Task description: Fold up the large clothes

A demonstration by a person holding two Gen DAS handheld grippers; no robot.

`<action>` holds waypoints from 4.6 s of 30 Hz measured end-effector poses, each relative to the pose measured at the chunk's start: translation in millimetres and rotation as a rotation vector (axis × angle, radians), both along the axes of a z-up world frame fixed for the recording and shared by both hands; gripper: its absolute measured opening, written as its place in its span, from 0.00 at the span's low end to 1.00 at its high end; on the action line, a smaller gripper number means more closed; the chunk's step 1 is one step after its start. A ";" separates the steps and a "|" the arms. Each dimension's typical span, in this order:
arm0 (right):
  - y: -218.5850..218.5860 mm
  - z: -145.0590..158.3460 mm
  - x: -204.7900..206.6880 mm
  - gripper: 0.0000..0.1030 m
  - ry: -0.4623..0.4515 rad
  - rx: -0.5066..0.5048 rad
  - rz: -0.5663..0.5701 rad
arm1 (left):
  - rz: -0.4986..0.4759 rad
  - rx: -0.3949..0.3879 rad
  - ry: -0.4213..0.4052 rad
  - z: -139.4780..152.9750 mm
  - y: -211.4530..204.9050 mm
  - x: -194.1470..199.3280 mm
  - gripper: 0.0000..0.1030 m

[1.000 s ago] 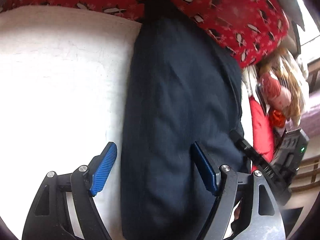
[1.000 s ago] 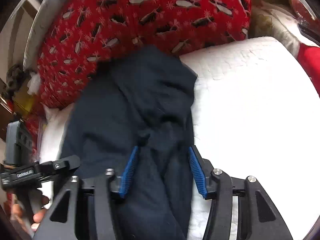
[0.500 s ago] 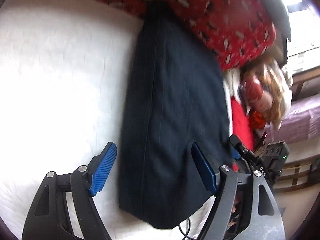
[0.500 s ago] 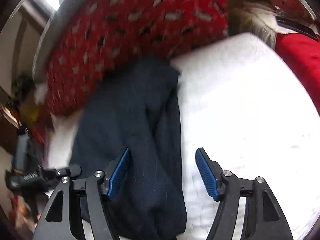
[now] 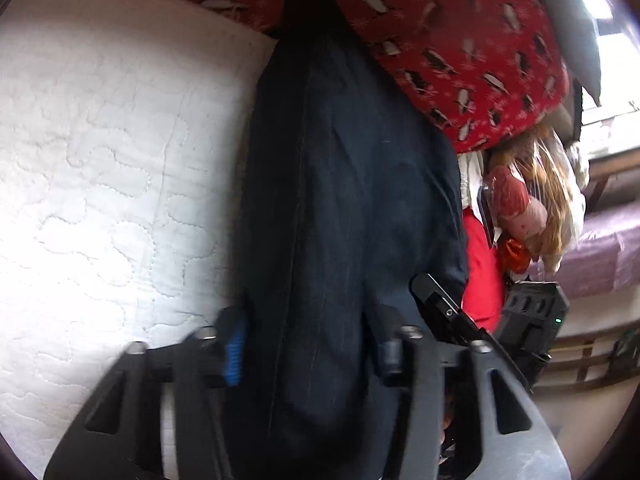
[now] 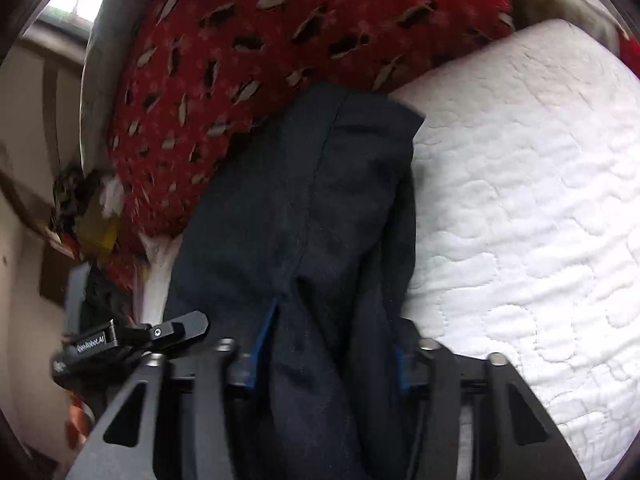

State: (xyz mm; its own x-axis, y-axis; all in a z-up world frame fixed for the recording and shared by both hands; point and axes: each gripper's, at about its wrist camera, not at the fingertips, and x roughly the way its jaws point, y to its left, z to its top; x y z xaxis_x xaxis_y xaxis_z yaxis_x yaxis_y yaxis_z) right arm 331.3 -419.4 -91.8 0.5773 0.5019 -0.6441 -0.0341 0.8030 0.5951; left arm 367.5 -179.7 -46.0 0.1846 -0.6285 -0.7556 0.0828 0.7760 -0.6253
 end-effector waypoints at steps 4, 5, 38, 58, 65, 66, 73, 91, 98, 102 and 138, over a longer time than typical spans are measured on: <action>24.1 24.2 -3.9 0.24 -0.069 -0.078 0.022 | -0.023 0.036 -0.071 20.8 -0.4 -13.2 0.23; 27.2 30.5 -8.7 0.23 -0.080 -0.077 0.016 | -0.026 0.038 -0.079 25.3 0.7 -16.9 0.22; 156.2 44.0 -147.8 0.48 0.018 -0.028 -0.075 | 0.135 0.174 -0.149 53.2 201.0 -147.2 0.48; 181.5 31.3 -60.4 0.11 0.025 -0.153 0.078 | 0.109 0.312 -0.138 13.6 172.7 -67.7 0.76; 169.3 70.8 -117.5 0.23 -0.173 -0.162 0.043 | 0.025 0.468 -0.285 24.7 155.8 -121.9 0.76; 178.9 59.8 -117.3 0.25 -0.150 -0.230 0.075 | -0.001 0.494 -0.258 14.3 150.0 -122.4 0.76; 188.5 68.5 -130.8 0.35 -0.091 -0.334 0.076 | 0.005 0.525 -0.317 30.0 159.0 -169.4 0.76; 191.8 28.9 -228.1 0.46 0.051 -0.530 0.072 | -0.021 0.556 -0.305 1.5 158.3 -242.1 0.77; 187.5 41.5 -246.7 0.49 0.019 -0.540 0.024 | -0.035 0.577 -0.316 3.3 151.1 -252.5 0.77; 187.7 42.0 -243.2 0.49 0.030 -0.505 0.013 | -0.040 0.578 -0.316 3.9 150.5 -251.3 0.77; 159.6 35.8 -100.2 0.38 0.114 -0.015 -0.134 | 0.080 0.479 -0.337 34.1 152.8 -123.9 0.78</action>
